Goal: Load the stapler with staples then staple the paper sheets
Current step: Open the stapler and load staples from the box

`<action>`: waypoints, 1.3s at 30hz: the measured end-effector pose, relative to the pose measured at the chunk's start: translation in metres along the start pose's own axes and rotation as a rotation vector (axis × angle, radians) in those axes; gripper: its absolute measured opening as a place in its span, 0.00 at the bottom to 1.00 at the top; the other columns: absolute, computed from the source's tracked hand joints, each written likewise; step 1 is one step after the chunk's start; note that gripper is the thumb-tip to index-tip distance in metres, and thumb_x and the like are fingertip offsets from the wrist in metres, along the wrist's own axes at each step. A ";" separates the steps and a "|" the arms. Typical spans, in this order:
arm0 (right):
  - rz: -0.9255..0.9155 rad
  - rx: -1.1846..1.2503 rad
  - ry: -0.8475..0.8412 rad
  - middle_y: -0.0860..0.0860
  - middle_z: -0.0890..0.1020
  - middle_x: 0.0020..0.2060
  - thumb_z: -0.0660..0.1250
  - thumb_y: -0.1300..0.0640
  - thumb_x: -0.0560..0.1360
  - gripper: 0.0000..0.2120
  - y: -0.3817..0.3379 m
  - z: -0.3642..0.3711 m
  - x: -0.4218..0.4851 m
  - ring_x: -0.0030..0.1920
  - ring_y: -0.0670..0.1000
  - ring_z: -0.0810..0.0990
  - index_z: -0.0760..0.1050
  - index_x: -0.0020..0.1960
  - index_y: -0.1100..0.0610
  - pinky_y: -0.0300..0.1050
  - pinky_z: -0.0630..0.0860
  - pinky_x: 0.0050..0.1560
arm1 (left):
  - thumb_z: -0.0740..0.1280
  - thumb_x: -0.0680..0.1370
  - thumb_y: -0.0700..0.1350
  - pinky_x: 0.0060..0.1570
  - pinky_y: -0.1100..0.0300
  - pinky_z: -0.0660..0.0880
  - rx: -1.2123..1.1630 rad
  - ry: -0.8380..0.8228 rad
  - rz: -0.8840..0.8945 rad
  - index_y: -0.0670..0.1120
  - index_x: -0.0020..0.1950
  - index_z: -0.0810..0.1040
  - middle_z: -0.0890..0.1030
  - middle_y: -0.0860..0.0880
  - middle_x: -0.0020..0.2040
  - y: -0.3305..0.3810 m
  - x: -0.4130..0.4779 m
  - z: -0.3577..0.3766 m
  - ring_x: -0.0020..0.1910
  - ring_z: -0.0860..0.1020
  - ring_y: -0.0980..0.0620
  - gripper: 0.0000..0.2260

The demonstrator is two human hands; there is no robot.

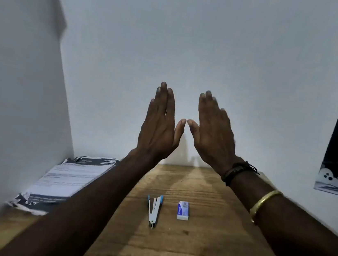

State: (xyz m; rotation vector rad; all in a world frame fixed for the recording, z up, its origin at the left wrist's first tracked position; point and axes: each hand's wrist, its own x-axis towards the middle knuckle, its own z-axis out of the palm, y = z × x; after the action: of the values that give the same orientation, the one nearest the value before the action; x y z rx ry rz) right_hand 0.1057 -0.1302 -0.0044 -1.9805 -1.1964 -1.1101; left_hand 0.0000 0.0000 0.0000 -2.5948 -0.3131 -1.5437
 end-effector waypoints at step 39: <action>0.546 0.957 -0.475 0.52 0.87 0.43 0.78 0.60 0.73 0.04 -0.041 0.070 -0.095 0.34 0.46 0.86 0.86 0.46 0.59 0.38 0.82 0.35 | 0.70 0.78 0.38 0.49 0.48 0.79 -1.051 -0.476 -1.104 0.34 0.57 0.79 0.82 0.31 0.52 -0.016 -0.131 0.004 0.45 0.81 0.42 0.10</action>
State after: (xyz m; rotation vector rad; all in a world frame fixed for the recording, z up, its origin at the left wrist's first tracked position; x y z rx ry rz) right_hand 0.0702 -0.0976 -0.1192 -1.6183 -1.0053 0.2282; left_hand -0.0603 0.0000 -0.1172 -3.9913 -1.5675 -1.4533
